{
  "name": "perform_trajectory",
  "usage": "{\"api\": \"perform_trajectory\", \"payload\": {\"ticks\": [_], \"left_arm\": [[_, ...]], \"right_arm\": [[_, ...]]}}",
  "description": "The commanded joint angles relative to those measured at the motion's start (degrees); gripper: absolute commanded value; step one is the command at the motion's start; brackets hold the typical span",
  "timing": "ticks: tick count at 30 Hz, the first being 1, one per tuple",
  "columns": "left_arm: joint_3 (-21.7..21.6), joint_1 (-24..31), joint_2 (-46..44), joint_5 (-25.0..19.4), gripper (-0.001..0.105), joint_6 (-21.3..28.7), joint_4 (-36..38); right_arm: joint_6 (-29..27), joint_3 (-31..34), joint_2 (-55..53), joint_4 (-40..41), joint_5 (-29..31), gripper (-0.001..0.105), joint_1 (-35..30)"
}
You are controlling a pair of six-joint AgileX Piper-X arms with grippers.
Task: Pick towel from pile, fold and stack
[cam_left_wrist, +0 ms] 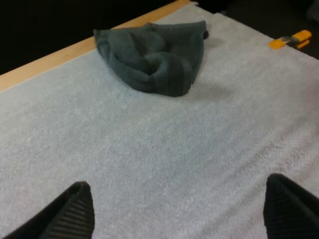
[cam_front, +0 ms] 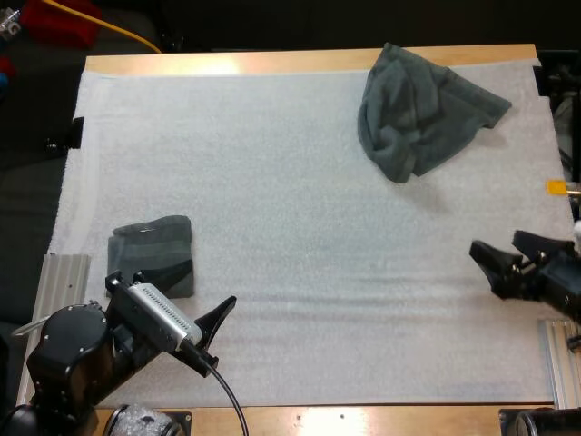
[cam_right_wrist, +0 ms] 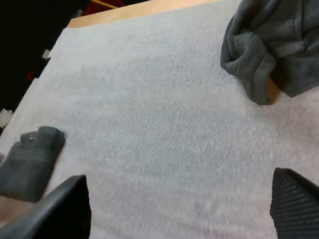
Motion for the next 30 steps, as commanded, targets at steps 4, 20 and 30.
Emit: {"api": "perform_trajectory", "payload": {"ticks": [4,20,30], "left_arm": [[-0.5,-0.1,0.2,-0.54,0.069,-0.66,-1.42],[-0.5,-0.1,0.2,-1.9,0.069,-1.01,-1.71],[-0.5,-0.1,0.2,-1.79,0.069,-1.36,-1.71]], "right_arm": [[2.1,-0.59,5.37,-5.65,-0.68,0.072,1.27],[14.08,-0.59,28.24,-23.78,8.25,0.072,9.88],[20.03,-0.59,41.22,-35.81,9.05,0.072,9.88]]}}
